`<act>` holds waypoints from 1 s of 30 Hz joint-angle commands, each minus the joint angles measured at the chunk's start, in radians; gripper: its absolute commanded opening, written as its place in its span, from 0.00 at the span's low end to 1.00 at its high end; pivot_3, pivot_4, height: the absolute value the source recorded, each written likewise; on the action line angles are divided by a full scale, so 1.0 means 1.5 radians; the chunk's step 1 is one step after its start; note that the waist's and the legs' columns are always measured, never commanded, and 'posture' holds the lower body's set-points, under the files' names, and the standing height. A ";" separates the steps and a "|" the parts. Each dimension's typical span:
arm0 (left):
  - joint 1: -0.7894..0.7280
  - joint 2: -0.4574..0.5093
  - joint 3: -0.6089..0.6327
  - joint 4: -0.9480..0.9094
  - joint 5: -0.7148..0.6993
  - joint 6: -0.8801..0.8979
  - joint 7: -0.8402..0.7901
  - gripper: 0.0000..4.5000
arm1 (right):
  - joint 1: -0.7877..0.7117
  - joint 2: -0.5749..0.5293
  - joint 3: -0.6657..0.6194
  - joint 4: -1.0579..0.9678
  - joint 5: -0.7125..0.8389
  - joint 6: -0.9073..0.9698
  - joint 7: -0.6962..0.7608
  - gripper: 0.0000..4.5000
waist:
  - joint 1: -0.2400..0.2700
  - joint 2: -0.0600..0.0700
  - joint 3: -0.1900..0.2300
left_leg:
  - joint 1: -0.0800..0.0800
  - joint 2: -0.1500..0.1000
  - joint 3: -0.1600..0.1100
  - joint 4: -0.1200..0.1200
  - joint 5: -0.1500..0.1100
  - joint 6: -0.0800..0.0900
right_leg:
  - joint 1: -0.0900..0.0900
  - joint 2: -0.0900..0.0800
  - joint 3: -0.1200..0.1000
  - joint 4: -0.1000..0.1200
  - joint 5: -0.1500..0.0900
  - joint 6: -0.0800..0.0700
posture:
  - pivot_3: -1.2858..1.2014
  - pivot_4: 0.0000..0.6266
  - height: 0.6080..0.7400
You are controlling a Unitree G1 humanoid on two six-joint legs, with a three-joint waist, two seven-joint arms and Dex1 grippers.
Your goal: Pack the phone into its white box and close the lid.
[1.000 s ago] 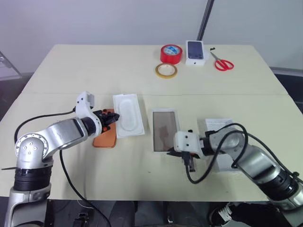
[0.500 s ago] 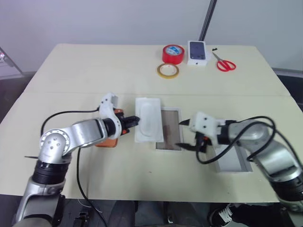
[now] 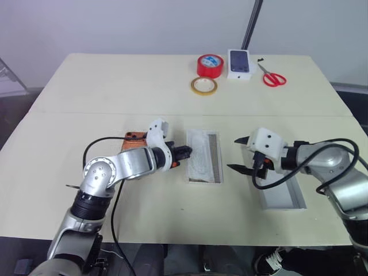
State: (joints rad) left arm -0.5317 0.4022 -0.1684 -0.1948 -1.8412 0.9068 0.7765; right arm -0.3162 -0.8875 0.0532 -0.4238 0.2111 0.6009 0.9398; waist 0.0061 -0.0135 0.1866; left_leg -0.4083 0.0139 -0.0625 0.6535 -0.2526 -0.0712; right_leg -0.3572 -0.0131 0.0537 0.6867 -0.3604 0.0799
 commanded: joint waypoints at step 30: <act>0.283 0.354 0.128 -0.178 0.701 -0.212 -0.889 0.77 | -0.238 0.281 0.253 0.233 -0.200 0.090 -0.222 0.00 | -0.016 0.000 0.001 | -0.001 0.000 0.001 -0.004 -0.002 0.003 | -0.004 -0.001 0.000 0.000 0.000 0.000 | 0.52 0.24 1.00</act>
State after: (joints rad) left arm -0.1183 0.9236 -0.0205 -0.4081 -0.8018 0.6143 -0.5215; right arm -0.6634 -0.4563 0.4277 -0.0477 -0.0690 0.7370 0.5997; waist -0.0184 -0.0128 0.1875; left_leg -0.4101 0.0146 -0.0609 0.6476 -0.2550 -0.0669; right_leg -0.3634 -0.0137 0.0539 0.6873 -0.3606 0.0793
